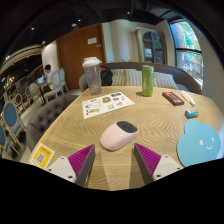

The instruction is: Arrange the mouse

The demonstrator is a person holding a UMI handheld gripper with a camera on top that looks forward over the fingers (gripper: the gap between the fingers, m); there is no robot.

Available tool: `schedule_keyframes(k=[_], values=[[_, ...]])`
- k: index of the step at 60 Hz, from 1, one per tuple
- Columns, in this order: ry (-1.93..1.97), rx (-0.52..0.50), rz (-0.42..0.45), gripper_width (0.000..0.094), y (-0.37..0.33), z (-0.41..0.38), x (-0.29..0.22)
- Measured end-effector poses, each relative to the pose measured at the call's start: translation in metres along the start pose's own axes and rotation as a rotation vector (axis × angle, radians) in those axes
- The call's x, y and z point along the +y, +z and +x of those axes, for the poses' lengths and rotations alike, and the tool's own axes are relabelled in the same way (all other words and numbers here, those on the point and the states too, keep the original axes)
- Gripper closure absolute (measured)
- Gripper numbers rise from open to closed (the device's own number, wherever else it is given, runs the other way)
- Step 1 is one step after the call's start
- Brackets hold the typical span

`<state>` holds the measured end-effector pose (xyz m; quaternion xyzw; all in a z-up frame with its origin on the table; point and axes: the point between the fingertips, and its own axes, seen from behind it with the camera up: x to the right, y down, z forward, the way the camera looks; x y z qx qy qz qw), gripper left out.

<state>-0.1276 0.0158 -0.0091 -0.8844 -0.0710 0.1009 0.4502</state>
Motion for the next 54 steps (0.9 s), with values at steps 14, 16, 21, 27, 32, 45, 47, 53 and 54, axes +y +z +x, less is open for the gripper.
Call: schedule_keyframes(k=[14, 16, 21, 27, 32, 45, 47, 53, 54], values=[[0.044, 0.029, -0.013, 0.0131, 0.041, -0.006, -0.031], [0.041, 0.034, -0.017, 0.0128, 0.046, -0.006, -0.034], [0.022, 0.046, -0.025, 0.0133, 0.059, -0.007, -0.041], [-0.024, 0.077, -0.026, 0.0194, 0.07, -0.004, -0.045], [-0.04, 0.092, -0.014, 0.0377, 0.072, -0.003, -0.046], [-0.149, 0.084, -0.017, 0.0482, 0.07, -0.006, -0.047], [-0.153, 0.07, -0.035, 0.0488, 0.064, -0.008, -0.043], [-0.141, 0.03, -0.001, 0.0486, 0.033, -0.004, -0.054], [-0.137, 0.035, 0.022, 0.0486, 0.026, 0.001, -0.061]])
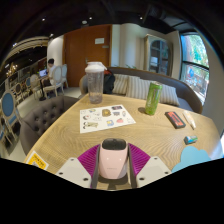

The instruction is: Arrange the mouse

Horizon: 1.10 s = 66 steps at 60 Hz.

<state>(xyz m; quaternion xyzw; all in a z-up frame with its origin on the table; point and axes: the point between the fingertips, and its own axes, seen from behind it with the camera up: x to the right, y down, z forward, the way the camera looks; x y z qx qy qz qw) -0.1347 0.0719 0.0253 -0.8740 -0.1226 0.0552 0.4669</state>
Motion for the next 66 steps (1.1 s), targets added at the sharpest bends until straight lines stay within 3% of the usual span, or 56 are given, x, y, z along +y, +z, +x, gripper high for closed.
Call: schedule_keyframes(k=[8, 14, 20, 26, 38, 44, 52, 56, 66], values=[[0.033, 0.104, 0.166, 0.0487, -0.069, 0.081, -0.051], [0.06, 0.21, 0.226, 0.0488, -0.115, 0.159, -0.062], [0.102, 0.325, 0.194, 0.0489, -0.131, 0.241, -0.037], [0.147, 0.397, 0.1, 0.0491, -0.122, 0.303, 0.015], [0.19, 0.358, -0.039, 0.0489, -0.095, 0.329, 0.093], [0.22, 0.321, -0.043, 0.0469, -0.088, 0.328, 0.105], [0.284, 0.278, -0.059, 0.0343, -0.087, 0.327, 0.108], [0.298, 0.247, -0.042, 0.0083, -0.095, 0.322, 0.104], [0.259, 0.194, 0.007, 0.0096, -0.157, 0.303, 0.098]])
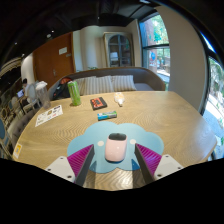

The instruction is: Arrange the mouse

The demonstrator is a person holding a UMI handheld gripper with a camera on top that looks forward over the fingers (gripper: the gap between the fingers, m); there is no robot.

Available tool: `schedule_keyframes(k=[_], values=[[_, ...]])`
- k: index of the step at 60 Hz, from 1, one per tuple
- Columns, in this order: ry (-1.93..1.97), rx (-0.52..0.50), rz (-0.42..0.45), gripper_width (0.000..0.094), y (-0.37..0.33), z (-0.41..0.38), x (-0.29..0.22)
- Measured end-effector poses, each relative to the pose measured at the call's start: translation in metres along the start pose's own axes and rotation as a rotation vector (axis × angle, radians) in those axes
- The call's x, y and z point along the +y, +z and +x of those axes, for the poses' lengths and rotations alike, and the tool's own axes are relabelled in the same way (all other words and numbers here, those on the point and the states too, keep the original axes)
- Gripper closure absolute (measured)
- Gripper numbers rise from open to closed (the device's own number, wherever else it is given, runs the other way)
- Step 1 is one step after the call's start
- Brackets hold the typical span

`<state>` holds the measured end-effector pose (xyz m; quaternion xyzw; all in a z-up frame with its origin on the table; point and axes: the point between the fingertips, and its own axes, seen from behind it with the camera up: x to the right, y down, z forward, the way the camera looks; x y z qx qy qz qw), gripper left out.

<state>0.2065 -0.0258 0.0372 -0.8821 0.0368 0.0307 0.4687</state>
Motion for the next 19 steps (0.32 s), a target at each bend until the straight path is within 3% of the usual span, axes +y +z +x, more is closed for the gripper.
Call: schedule_keyframes(k=[19], values=[[0.002, 0.029, 0.086, 0.0095, -0.135, 0.051, 0.028]])
